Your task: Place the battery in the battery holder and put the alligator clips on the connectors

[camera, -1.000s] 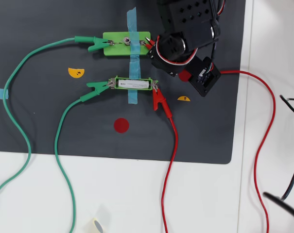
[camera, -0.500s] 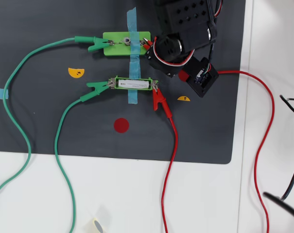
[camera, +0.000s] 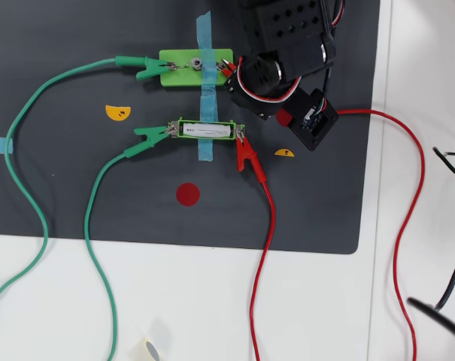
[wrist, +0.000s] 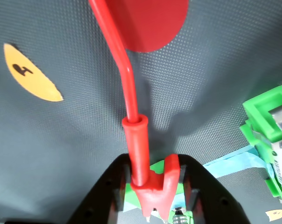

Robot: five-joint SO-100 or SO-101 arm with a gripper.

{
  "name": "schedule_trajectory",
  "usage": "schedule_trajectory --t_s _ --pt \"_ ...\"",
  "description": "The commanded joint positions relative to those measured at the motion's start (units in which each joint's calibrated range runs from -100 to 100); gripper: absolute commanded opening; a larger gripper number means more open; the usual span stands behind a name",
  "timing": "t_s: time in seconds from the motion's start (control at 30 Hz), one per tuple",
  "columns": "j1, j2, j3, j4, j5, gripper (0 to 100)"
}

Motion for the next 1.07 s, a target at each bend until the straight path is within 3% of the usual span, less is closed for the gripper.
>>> schedule_trajectory --t_s 0.0,0.13,0.3,0.73,1.03 --pt "1.32 -0.30 -1.96 0.46 2.22 1" --pt "1.32 -0.73 -2.05 0.46 3.36 2" --pt "1.12 -0.81 -1.88 0.54 3.00 31" --pt "-2.82 -8.38 -1.09 7.16 3.26 32" --pt "2.23 -39.01 9.88 8.02 4.09 32"
